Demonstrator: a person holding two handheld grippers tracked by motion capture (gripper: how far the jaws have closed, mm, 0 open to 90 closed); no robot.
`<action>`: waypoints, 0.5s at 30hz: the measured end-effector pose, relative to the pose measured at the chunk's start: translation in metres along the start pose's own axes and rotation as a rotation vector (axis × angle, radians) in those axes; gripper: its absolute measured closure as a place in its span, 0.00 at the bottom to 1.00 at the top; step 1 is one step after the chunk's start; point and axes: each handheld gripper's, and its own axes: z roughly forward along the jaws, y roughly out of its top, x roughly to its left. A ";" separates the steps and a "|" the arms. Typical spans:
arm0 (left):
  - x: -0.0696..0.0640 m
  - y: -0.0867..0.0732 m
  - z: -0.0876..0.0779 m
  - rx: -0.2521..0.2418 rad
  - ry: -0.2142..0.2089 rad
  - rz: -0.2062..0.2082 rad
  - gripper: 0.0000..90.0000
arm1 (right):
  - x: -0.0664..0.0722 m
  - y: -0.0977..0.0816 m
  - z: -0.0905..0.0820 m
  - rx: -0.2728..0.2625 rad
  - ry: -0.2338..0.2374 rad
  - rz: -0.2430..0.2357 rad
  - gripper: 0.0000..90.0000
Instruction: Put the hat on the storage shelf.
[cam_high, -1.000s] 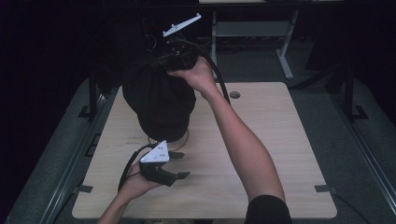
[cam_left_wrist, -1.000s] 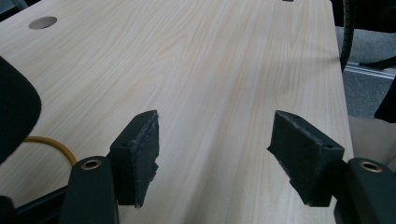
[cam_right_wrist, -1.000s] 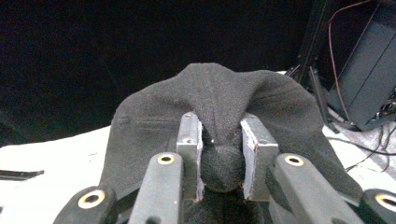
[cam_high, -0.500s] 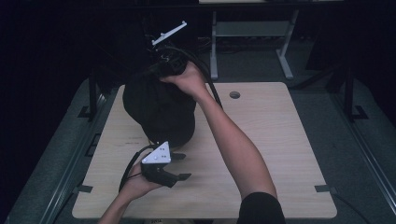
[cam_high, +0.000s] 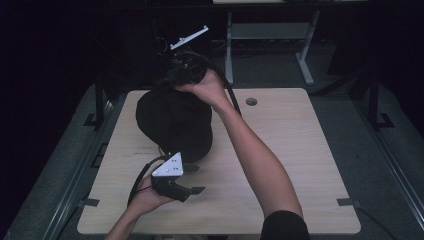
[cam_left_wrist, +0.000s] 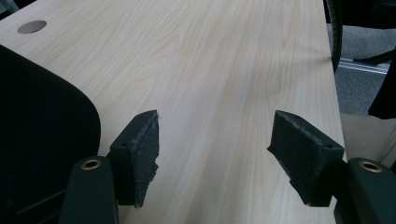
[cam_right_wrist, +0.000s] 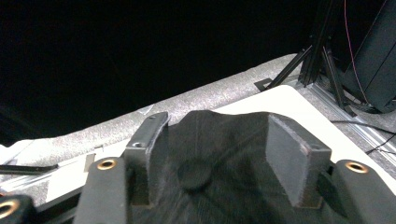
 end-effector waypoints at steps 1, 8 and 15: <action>0.000 0.000 0.000 -0.005 0.002 -0.002 0.36 | 0.000 -0.001 -0.003 -0.001 0.001 0.007 0.42; 0.001 -0.005 0.000 0.000 0.000 -0.025 0.35 | -0.002 -0.011 -0.021 -0.034 -0.011 0.031 0.36; 0.000 -0.005 0.000 -0.007 0.003 -0.027 0.35 | -0.004 -0.029 -0.045 -0.045 -0.033 0.045 0.32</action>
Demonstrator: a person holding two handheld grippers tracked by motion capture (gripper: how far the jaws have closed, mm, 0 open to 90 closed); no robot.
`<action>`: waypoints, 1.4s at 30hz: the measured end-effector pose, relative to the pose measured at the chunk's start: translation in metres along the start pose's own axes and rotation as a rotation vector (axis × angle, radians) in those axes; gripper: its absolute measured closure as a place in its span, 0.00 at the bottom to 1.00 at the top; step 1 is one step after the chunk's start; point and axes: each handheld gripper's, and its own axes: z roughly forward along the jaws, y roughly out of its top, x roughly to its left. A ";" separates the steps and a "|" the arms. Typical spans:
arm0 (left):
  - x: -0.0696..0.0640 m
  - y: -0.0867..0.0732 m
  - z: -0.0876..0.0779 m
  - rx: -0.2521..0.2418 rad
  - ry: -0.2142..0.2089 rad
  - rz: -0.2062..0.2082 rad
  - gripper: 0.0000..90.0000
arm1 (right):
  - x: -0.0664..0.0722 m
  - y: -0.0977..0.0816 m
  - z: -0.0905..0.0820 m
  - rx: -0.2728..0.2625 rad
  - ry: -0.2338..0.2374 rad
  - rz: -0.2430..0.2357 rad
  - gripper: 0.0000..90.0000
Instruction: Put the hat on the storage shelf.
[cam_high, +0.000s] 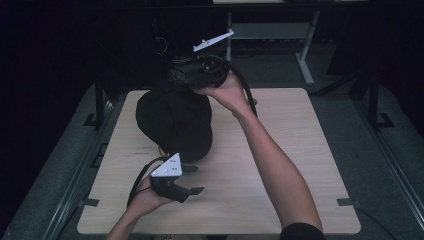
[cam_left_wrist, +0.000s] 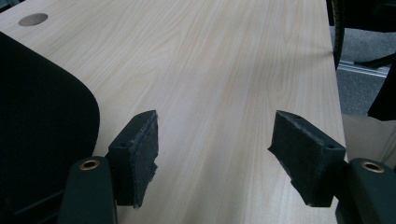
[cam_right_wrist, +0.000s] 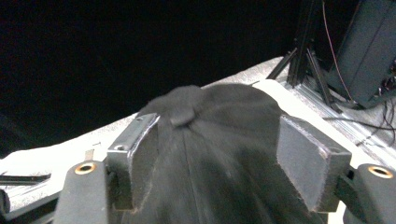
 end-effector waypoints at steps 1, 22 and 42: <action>0.000 0.000 0.000 0.000 -0.001 -0.005 0.35 | -0.001 -0.002 -0.004 -0.002 -0.006 0.005 0.32; 0.009 -0.001 -0.012 -0.045 0.036 -0.027 0.34 | -0.006 -0.052 -0.074 -0.010 -0.067 0.027 0.29; 0.008 -0.003 -0.010 -0.027 0.034 -0.027 0.34 | -0.004 -0.099 -0.116 -0.014 -0.103 0.079 0.28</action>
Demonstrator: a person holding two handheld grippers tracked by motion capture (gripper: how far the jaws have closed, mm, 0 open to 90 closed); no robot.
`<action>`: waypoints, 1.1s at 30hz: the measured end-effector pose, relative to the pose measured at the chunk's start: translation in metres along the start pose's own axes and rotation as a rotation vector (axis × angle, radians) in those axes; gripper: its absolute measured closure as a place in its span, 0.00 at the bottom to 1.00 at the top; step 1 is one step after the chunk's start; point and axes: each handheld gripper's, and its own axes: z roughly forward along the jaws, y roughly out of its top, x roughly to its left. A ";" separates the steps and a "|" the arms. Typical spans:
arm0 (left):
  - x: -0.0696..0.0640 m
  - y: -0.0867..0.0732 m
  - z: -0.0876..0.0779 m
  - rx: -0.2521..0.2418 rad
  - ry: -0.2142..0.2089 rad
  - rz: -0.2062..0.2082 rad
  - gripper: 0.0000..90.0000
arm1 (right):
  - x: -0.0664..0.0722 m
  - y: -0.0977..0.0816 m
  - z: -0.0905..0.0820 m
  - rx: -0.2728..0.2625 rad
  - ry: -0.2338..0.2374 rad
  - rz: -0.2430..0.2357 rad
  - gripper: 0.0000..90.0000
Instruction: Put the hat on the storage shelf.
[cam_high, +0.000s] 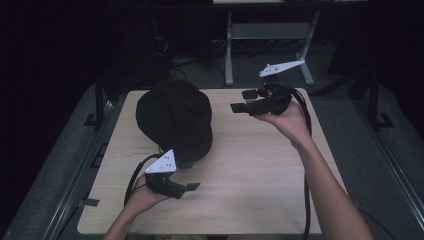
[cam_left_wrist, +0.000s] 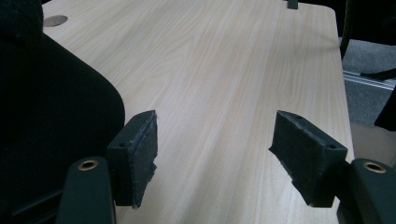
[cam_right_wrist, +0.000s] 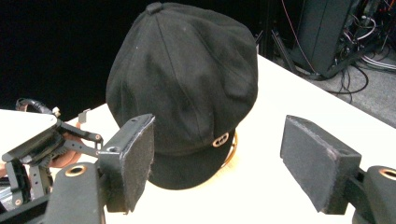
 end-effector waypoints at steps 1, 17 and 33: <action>0.000 0.000 0.000 0.000 0.001 0.000 0.34 | -0.001 -0.003 -0.002 0.004 -0.003 0.004 0.28; 0.001 -0.001 0.000 0.005 0.001 -0.003 0.34 | -0.006 -0.049 -0.027 0.019 -0.048 0.054 0.26; 0.002 -0.003 -0.001 0.010 0.001 -0.004 0.34 | -0.010 -0.104 -0.055 0.006 -0.082 0.132 0.26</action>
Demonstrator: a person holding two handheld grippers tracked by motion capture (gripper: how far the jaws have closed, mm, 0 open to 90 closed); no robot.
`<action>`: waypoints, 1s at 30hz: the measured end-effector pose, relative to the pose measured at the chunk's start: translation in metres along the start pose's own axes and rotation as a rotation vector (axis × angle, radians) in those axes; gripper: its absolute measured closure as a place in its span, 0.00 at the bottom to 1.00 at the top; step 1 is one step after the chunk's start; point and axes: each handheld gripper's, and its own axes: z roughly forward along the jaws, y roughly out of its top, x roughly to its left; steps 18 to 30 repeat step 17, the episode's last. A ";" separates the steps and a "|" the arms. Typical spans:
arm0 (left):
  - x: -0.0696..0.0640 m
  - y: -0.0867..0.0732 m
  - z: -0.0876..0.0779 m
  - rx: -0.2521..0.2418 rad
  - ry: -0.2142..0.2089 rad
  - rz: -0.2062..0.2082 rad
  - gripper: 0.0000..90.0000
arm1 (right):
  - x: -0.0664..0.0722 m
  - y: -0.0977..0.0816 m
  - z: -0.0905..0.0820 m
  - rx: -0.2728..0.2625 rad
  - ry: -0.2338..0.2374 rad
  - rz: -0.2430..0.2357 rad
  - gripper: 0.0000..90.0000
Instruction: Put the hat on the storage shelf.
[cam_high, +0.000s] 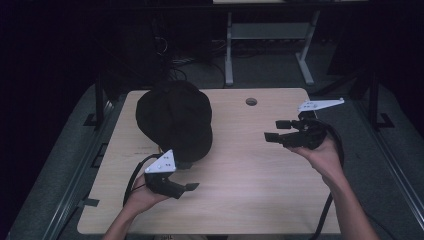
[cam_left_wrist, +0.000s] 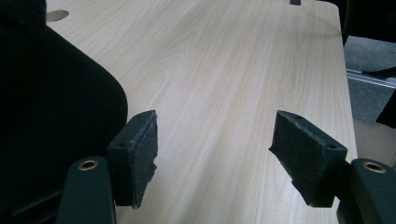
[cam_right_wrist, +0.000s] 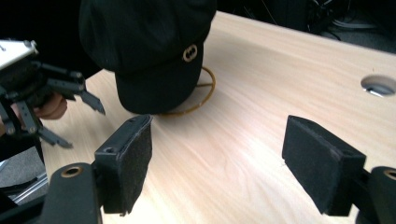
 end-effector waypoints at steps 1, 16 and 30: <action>0.000 0.000 0.000 0.000 0.000 0.000 0.34 | 0.000 0.000 0.000 0.000 0.000 0.000 0.26; -0.003 0.002 -0.001 -0.002 0.007 0.005 0.34 | 0.015 -0.068 -0.022 -0.005 0.003 0.031 0.25; -0.003 0.002 -0.001 -0.006 0.006 0.004 0.34 | 0.018 -0.074 -0.023 -0.014 0.005 0.034 0.25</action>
